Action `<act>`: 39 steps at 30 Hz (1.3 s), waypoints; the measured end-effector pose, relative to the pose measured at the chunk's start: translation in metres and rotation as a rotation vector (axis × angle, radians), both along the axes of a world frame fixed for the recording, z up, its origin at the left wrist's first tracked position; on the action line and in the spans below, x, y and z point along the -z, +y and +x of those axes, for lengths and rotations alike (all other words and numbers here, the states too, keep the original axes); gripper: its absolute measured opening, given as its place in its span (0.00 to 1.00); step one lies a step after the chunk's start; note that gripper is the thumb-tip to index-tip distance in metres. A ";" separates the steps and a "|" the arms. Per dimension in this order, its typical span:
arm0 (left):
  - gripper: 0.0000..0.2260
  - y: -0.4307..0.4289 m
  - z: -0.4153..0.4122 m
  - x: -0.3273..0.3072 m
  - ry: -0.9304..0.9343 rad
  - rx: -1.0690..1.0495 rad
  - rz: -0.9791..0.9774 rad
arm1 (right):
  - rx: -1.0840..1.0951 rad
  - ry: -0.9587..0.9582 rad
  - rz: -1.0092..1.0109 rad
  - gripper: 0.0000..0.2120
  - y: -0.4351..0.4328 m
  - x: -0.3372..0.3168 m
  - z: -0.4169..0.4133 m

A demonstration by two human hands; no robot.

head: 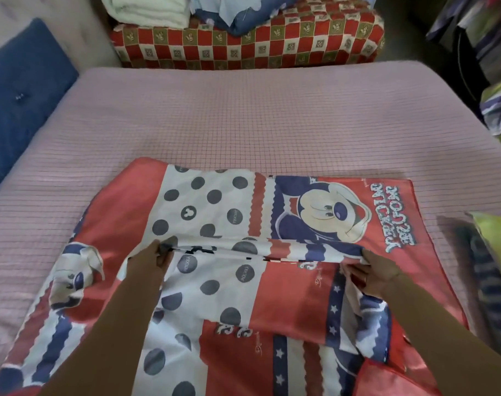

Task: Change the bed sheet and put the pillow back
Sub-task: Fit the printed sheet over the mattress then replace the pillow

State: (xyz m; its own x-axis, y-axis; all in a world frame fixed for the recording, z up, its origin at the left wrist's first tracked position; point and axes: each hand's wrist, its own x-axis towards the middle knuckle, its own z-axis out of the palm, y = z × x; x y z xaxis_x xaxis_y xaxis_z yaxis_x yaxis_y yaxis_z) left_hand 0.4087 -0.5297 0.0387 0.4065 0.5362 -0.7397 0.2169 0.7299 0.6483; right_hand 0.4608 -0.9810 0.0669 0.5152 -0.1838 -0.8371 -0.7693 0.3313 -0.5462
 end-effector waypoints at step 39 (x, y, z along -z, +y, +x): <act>0.17 0.038 0.514 -0.104 -0.447 0.553 0.238 | -0.243 -0.679 0.001 0.21 0.110 -0.113 0.525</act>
State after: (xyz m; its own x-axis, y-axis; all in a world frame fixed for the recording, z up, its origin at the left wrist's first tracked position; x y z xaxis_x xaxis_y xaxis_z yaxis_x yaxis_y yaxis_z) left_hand 0.9227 -0.4912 0.1425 0.8978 0.2911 -0.3304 0.1903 0.4202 0.8872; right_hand 0.9854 -0.8710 0.1799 0.9481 0.0027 -0.3179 -0.3123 0.1951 -0.9298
